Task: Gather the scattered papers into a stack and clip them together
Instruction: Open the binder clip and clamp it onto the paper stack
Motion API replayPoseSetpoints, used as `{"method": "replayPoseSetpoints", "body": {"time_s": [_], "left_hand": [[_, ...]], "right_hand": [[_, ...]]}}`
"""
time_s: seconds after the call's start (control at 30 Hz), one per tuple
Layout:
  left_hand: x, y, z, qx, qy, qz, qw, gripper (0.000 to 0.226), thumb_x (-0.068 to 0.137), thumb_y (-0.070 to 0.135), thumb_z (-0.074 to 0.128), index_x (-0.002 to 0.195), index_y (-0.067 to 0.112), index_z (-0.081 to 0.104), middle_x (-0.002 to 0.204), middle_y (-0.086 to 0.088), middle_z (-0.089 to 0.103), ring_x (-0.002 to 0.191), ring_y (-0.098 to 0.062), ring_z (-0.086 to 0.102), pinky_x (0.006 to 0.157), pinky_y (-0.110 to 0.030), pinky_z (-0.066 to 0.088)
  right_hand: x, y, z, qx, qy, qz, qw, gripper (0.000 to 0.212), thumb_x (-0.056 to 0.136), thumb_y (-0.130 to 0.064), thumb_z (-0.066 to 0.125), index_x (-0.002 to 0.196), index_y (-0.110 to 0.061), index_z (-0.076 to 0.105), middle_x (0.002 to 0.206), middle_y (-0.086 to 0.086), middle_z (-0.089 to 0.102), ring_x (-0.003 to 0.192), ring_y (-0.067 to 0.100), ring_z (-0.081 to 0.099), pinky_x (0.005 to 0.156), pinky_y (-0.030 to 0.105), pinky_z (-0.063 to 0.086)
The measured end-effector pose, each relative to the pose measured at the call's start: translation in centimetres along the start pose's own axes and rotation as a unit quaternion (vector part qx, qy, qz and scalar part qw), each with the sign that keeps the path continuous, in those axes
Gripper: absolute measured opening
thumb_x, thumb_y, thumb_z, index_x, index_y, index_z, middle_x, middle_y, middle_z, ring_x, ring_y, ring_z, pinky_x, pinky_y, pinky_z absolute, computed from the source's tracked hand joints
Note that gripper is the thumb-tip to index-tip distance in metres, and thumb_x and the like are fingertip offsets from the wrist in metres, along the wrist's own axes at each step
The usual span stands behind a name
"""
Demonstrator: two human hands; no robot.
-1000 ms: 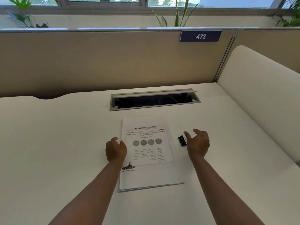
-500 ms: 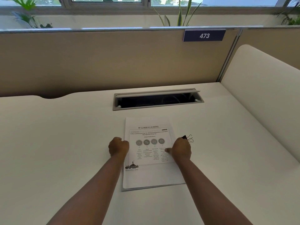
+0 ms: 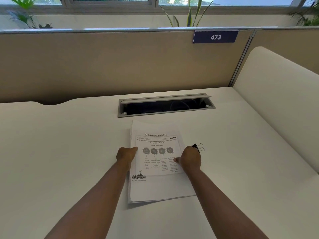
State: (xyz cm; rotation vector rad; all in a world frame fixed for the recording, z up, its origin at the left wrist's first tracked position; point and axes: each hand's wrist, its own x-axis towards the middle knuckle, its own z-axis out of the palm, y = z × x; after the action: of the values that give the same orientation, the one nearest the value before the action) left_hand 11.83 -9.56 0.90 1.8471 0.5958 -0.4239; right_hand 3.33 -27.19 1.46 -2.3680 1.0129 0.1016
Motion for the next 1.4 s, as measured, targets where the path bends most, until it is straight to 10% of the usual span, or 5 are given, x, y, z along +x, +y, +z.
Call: {"method": "replayPoseSetpoints", "body": {"time_s": [0.63, 0.97, 1.2, 1.4], "left_hand": [[-0.5, 0.0, 1.0, 0.029, 0.007, 0.118, 0.993, 0.027, 0.089, 0.007, 0.055, 0.114, 0.000, 0.063, 0.119, -0.019, 0.065, 0.107, -0.035, 0.062, 0.091, -0.036, 0.049], [-0.6, 3.2, -2.1, 0.186, -0.067, 0.243, 0.950, 0.023, 0.092, 0.014, 0.053, 0.112, 0.010, 0.063, 0.100, -0.010, 0.064, 0.088, -0.023, 0.057, 0.078, -0.030, 0.044], [-1.2, 5.9, -3.7, 0.273, -0.225, 0.279, 0.893, 0.005, 0.093, 0.013, 0.051, 0.095, 0.013, 0.056, 0.096, -0.014, 0.065, 0.080, -0.028, 0.065, 0.070, -0.035, 0.055], [-0.9, 6.4, -4.0, 0.323, -0.271, 0.263, 0.868, 0.018, 0.094, 0.012, 0.050, 0.078, 0.021, 0.053, 0.098, -0.015, 0.066, 0.078, -0.026, 0.065, 0.073, -0.035, 0.055]], "right_hand": [[-0.1, 0.5, 0.1, 0.003, 0.005, -0.016, 1.000, 0.058, 0.075, -0.030, 0.075, 0.116, 0.003, 0.051, 0.125, 0.017, 0.054, 0.117, 0.030, 0.053, 0.092, 0.034, 0.046], [1.9, -1.1, -3.1, 0.091, 0.157, -0.200, 0.963, 0.049, 0.090, -0.034, 0.054, 0.132, -0.008, 0.047, 0.128, 0.012, 0.055, 0.123, 0.027, 0.042, 0.097, 0.037, 0.038], [3.7, -0.7, -3.9, 0.136, -0.053, -0.221, 0.964, 0.048, 0.093, -0.035, 0.049, 0.135, -0.013, 0.042, 0.119, 0.012, 0.063, 0.111, 0.027, 0.057, 0.089, 0.034, 0.043], [2.7, 1.0, -1.7, 0.299, -0.116, -0.188, 0.928, 0.030, 0.093, -0.022, 0.052, 0.080, 0.003, 0.063, 0.075, 0.008, 0.060, 0.068, 0.017, 0.055, 0.065, 0.031, 0.042]]}}
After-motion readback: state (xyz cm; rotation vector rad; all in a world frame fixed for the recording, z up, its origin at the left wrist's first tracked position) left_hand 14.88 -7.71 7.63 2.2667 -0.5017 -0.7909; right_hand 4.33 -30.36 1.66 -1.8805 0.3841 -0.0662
